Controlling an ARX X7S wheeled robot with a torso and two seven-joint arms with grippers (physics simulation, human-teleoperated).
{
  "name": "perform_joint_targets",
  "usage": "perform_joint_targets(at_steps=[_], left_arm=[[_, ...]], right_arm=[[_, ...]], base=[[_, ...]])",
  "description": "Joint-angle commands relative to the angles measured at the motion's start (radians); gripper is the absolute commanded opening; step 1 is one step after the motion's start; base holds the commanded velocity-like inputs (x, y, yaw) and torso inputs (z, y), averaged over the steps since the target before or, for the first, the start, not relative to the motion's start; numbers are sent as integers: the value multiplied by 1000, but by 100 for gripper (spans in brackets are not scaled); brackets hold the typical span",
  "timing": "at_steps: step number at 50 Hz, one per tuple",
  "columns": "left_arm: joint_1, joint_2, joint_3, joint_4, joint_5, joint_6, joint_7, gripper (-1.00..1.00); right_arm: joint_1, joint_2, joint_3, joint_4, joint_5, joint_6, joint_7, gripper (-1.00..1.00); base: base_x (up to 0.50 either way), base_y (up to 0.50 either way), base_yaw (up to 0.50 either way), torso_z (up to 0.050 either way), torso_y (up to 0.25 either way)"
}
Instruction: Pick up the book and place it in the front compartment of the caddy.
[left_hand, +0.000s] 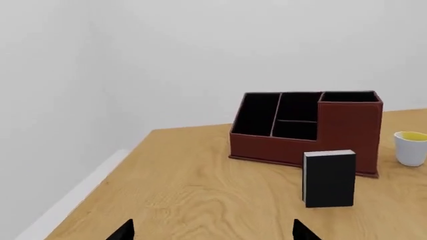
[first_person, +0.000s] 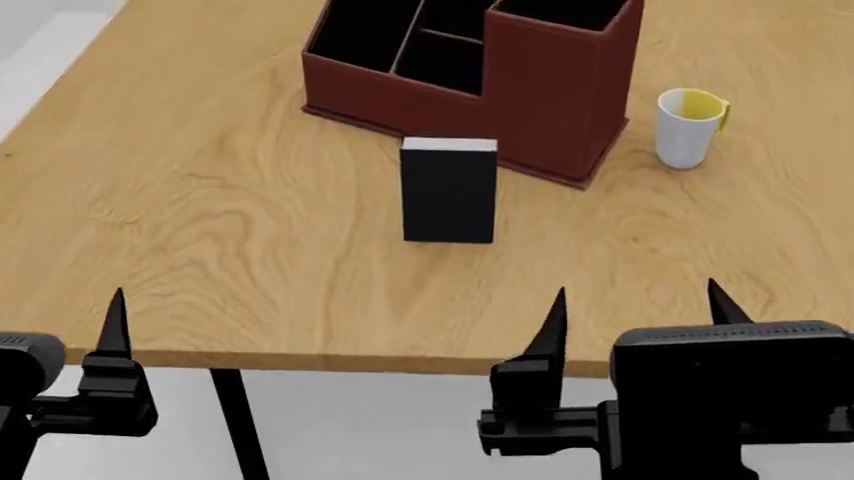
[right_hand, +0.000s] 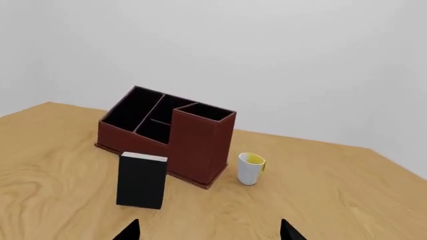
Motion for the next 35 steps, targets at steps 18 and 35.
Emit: perform_joint_targets(at_steps=[18,35], left_arm=[[-16,10,-3,1,-2,8,12,100],[-10,3,-4,13,-12,7,3,100]], right_arm=[[19,-24,61,-2,22,15,-26,100],[15,-15,74,-31,30,29,-17,100]], base=[[500,136,0,0,2],[500,66,0,0,1]])
